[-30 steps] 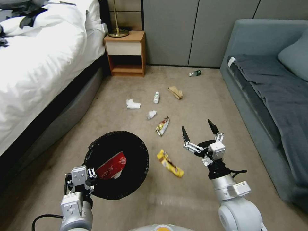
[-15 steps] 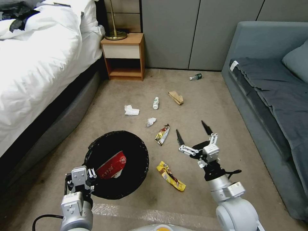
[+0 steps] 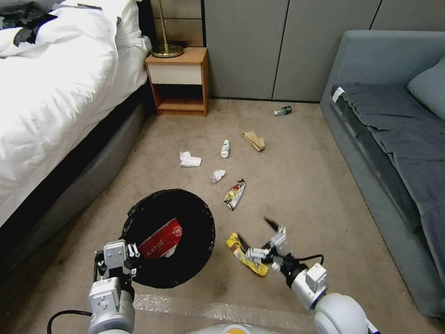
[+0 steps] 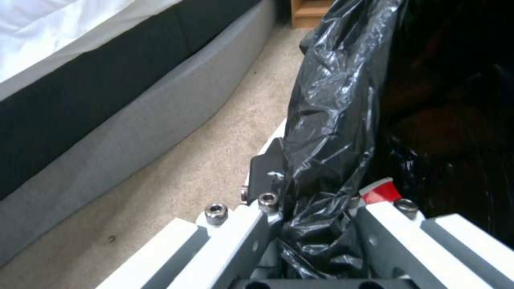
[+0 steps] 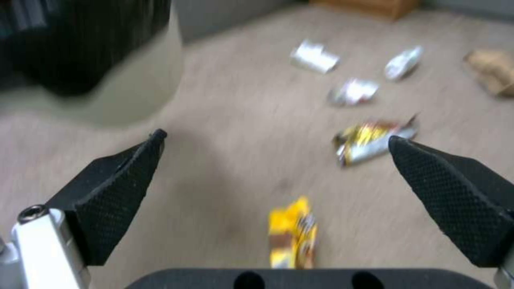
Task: Pick up the trash bin, then pick up the garbage from the floor and place it into the trash bin.
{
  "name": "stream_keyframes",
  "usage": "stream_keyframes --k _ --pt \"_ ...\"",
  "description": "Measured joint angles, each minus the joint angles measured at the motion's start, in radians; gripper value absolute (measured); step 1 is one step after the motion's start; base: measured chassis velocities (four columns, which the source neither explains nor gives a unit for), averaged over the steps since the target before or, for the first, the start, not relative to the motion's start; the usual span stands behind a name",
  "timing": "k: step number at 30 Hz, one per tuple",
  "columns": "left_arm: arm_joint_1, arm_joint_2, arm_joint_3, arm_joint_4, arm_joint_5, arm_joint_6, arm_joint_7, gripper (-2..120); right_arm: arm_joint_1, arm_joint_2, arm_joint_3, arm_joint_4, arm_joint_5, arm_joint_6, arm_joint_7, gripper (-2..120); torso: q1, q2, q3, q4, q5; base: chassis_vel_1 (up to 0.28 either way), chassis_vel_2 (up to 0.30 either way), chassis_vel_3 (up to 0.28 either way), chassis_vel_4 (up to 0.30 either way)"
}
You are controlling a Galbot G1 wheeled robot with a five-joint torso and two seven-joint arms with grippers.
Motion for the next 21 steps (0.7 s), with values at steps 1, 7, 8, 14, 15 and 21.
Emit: stream_keyframes --k 1,7,8,14,15,21 --pt "0.000 0.000 0.000 0.000 0.000 0.000 0.000 1 0.000 0.000 0.000 0.000 0.000 0.000 0.000 100 0.000 0.000 0.000 0.0000 0.0000 0.000 0.000 0.000 0.000" --pt "0.004 -0.001 -0.001 -0.003 0.002 0.000 -0.001 1 0.071 0.024 -0.050 -0.183 -0.049 -0.005 -0.088 100 0.000 0.000 0.000 -0.0002 0.0000 0.000 0.000 0.000 0.000" --pt "0.004 -0.001 -0.001 -0.003 0.002 0.000 -0.001 1 0.071 0.024 -0.050 -0.183 -0.049 -0.005 -0.088 100 0.000 0.000 0.000 -0.0002 0.0000 0.000 0.000 0.000 0.000" --pt "0.005 -0.002 0.003 -0.003 0.010 0.000 -0.001 1 0.137 0.063 -0.072 -0.341 -0.068 0.009 -0.141 100 0.000 0.000 0.000 -0.0002 -0.0001 0.000 0.000 0.000 0.000" --pt "0.005 -0.002 0.003 -0.003 0.010 0.000 -0.001 1 0.137 0.063 -0.072 -0.341 -0.068 0.009 -0.141 100 0.000 0.000 0.000 -0.0002 -0.0001 0.000 0.000 0.000 0.000" --pt "0.007 -0.003 0.003 -0.003 0.012 0.000 -0.002 1 0.194 0.087 -0.078 -0.429 -0.065 0.028 -0.173 100 0.000 0.000 0.000 -0.0002 -0.0003 0.000 0.000 0.000 0.000"
